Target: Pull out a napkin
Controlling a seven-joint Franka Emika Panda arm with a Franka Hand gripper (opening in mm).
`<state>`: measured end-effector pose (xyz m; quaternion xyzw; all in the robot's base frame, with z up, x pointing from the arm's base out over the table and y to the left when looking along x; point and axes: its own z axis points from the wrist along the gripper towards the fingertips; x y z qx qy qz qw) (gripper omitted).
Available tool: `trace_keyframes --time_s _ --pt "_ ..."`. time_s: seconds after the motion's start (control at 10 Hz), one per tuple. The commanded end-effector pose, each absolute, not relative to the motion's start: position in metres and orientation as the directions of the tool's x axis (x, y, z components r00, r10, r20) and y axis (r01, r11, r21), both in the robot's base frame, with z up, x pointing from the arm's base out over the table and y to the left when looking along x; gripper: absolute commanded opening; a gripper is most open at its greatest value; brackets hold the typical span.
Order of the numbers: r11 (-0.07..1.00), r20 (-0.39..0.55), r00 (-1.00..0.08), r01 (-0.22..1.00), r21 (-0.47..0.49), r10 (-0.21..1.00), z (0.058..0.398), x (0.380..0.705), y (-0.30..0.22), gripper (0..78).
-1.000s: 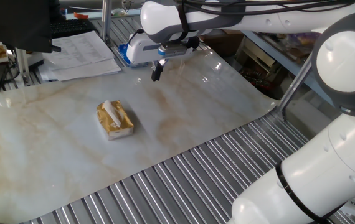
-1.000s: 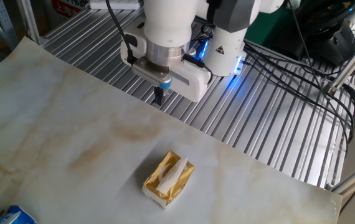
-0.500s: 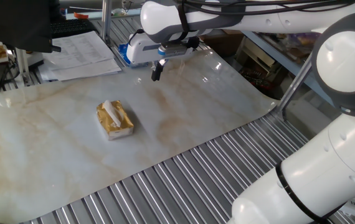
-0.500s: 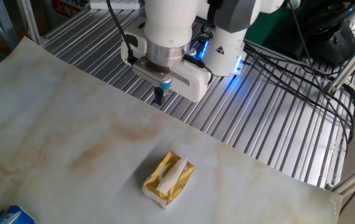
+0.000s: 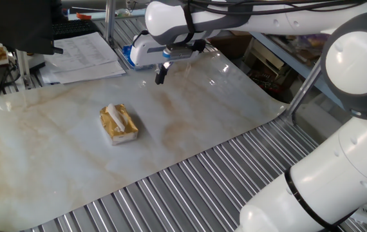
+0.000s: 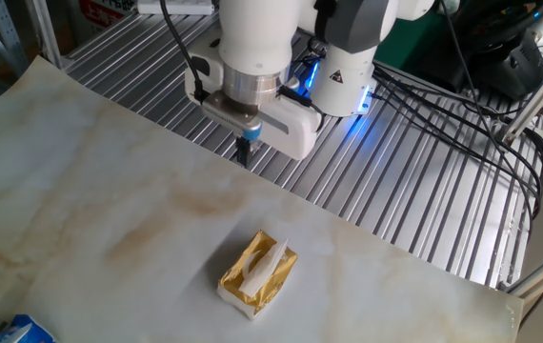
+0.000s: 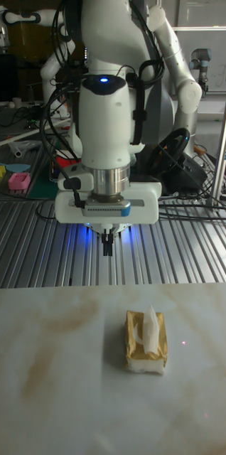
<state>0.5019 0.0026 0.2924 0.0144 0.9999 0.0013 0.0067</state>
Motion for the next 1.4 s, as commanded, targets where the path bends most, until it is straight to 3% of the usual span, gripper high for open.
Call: trace_keyframes --time_s 0.1,1.4 --pt "0.999 -0.031 -0.999 0.037 0.005 0.038 0.283 0.508 0.009 0.0" --pt "0.989 -0.090 -0.985 0.141 0.047 0.145 0.226 0.505 0.061 0.0"
